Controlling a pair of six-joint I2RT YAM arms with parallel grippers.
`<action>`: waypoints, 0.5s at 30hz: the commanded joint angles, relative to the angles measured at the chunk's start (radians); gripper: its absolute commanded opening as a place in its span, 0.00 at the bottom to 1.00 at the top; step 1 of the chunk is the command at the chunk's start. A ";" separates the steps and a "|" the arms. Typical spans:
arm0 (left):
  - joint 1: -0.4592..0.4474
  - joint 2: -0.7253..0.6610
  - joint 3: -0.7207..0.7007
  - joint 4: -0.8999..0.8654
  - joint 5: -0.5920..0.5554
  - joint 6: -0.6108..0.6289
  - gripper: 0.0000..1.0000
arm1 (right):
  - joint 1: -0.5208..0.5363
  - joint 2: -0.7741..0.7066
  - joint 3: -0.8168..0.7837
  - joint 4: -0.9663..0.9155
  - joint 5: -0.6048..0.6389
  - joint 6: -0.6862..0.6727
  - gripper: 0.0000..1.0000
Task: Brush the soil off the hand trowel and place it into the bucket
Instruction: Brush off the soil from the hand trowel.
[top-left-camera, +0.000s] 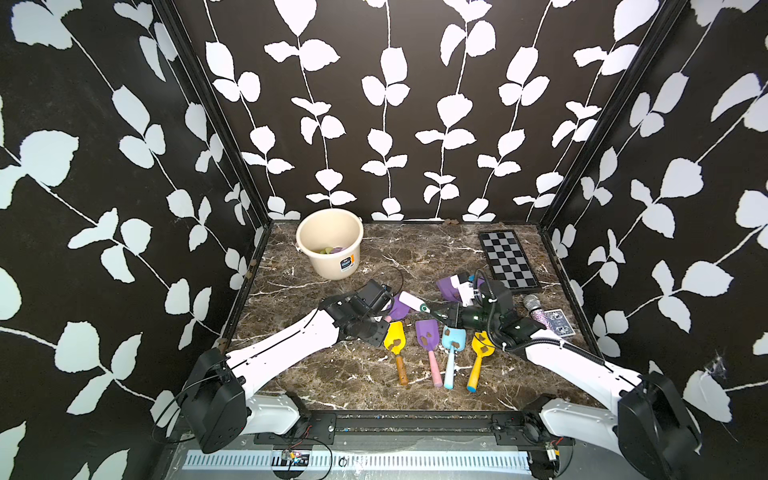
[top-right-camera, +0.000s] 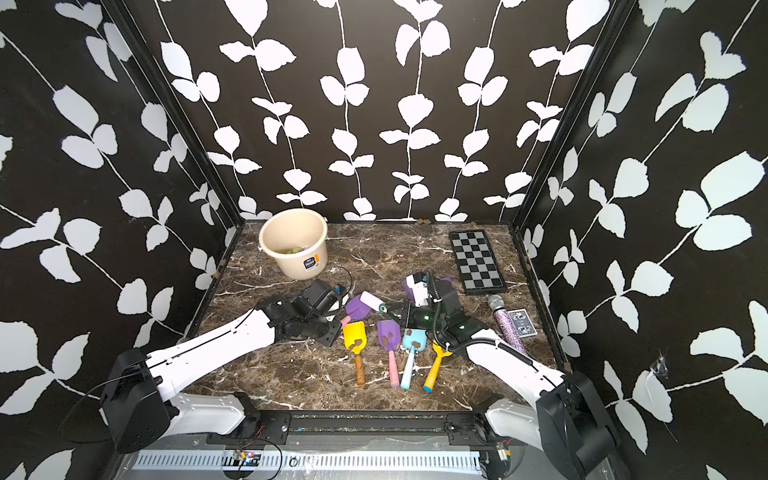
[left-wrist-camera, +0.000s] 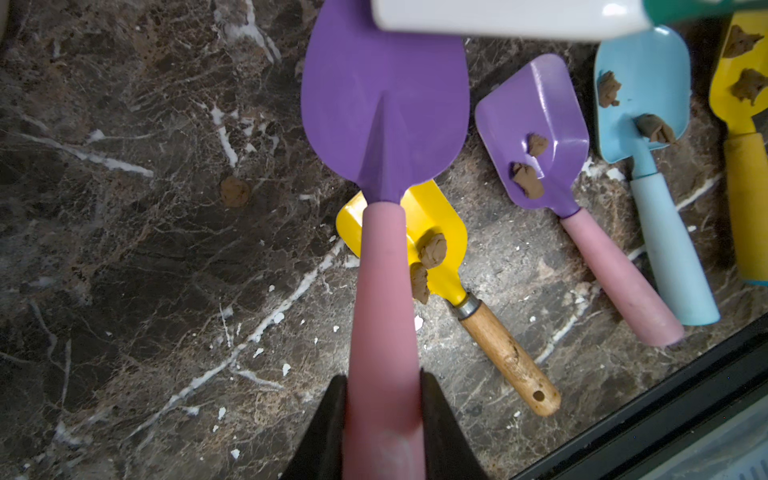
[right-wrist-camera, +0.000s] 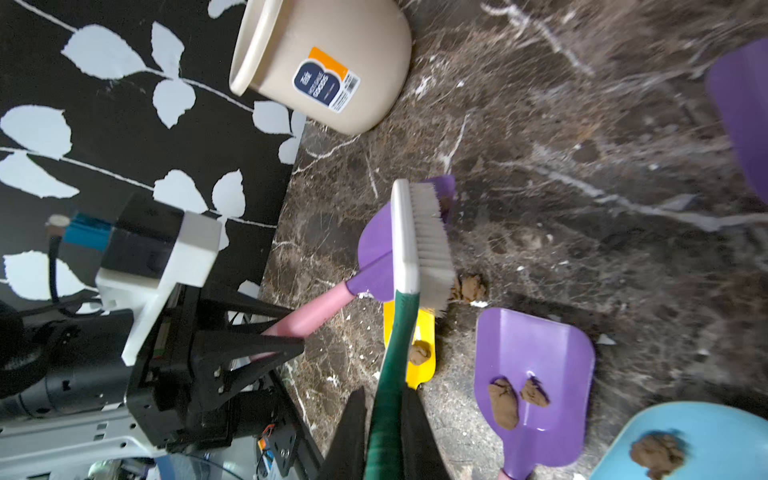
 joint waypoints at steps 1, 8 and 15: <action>0.002 -0.023 0.004 -0.014 -0.007 0.027 0.00 | -0.017 -0.056 -0.004 -0.033 0.081 -0.019 0.00; 0.002 -0.012 0.022 -0.014 -0.029 0.055 0.00 | -0.013 -0.103 -0.003 0.060 -0.007 0.009 0.00; 0.002 -0.036 0.016 0.053 -0.013 0.048 0.00 | 0.084 0.064 0.002 0.361 -0.138 0.144 0.00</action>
